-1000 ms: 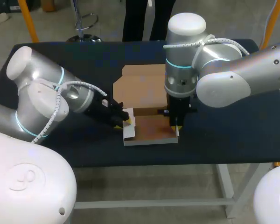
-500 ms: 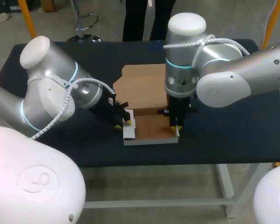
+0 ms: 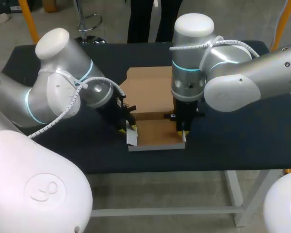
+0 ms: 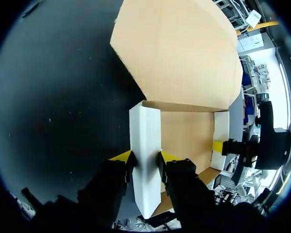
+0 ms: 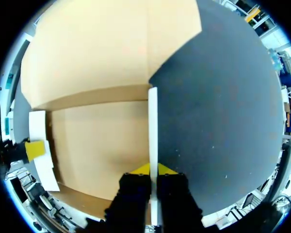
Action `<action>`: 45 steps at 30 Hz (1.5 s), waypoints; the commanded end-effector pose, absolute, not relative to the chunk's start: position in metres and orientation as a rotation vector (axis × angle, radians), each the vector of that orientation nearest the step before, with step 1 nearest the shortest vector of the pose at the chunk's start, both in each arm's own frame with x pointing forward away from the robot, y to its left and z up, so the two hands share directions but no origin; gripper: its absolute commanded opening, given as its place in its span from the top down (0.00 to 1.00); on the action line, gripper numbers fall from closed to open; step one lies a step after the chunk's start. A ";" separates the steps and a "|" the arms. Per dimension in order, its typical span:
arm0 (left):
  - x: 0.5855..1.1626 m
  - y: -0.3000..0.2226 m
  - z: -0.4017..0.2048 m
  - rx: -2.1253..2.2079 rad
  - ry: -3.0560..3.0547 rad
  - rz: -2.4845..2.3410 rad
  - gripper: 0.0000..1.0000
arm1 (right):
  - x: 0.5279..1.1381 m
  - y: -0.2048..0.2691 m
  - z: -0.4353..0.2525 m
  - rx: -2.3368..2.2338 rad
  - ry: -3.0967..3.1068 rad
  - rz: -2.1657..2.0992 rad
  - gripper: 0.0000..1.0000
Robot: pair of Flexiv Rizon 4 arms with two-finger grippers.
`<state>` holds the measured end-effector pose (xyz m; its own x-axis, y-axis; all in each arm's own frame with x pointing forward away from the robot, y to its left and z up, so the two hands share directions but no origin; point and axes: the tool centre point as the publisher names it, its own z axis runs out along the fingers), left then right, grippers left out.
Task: Assemble the packaging by folding the flat box into shape, placing the metal phone stand inside, and closing the box properly
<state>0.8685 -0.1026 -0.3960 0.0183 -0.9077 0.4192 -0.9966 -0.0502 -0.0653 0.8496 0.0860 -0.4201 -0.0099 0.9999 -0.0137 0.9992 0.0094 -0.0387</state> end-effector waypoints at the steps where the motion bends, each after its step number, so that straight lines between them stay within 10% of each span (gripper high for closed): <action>1: 0.871 -0.103 -0.396 2.256 -2.150 0.164 0.71 | 0.850 0.087 -0.420 -2.197 -2.220 0.064 1.00; 45: 0.863 -0.093 -0.409 2.391 -2.229 -0.029 1.00 | 0.850 0.087 -0.420 -2.197 -2.220 0.064 1.00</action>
<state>0.8625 -0.0913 -0.4074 0.0570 -0.9934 0.1000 -0.9951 -0.0646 -0.0748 0.8497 0.0870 -0.4198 -0.0102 0.9999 -0.0132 0.9992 0.0097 -0.0383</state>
